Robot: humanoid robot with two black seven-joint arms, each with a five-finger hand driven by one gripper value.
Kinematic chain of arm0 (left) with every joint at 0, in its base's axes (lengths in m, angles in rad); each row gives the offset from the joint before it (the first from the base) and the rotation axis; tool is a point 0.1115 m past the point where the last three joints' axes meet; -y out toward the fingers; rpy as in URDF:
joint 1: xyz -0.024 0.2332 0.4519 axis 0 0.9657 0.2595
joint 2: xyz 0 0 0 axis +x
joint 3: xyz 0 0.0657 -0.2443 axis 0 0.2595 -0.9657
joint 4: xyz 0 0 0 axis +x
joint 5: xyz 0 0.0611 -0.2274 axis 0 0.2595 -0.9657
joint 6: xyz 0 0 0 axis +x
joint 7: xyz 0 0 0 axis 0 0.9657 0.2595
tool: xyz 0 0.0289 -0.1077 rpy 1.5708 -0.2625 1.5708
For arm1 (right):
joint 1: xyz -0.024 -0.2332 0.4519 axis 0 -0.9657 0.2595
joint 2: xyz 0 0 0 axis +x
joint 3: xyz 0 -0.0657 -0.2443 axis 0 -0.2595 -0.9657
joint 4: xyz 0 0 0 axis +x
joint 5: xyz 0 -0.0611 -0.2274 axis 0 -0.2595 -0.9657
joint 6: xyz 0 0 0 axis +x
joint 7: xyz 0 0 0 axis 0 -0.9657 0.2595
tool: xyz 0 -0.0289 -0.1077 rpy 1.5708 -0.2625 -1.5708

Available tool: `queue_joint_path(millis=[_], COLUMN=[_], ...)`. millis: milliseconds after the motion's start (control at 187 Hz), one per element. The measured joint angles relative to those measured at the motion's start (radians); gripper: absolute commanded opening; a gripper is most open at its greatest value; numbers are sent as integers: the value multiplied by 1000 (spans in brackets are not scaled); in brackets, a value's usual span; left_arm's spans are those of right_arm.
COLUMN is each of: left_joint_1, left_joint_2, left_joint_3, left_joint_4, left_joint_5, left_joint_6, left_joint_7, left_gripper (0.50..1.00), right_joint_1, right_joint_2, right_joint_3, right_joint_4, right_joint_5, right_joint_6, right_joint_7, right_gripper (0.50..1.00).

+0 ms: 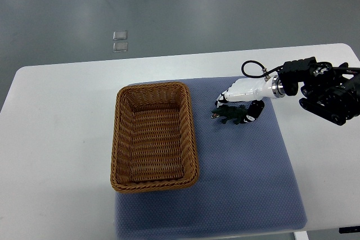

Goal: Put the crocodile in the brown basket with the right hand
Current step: 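Close the right hand fingers to grasp the crocodile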

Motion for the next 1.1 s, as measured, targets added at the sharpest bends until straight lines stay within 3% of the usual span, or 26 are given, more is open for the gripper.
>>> queue_joint_path(millis=[305, 470, 1101], left_joint_1=[0, 0, 0], left_joint_2=[0, 0, 0], left_joint_3=[0, 0, 0], left_joint_4=[0, 0, 0], left_joint_5=[0, 0, 0], left_joint_6=[0, 0, 0], left_joint_7=[0, 0, 0], left_gripper=[1000, 1000, 1000], right_joint_1=[8, 20, 58], right_joint_2=[-4, -7, -4], right_joint_3=[2, 5, 18], right_joint_4=[0, 1, 1], right_joint_5=[0, 2, 17], right_joint_6=[-3, -17, -24], right_joint_7=[0, 0, 0], right_gripper=[635, 578, 576])
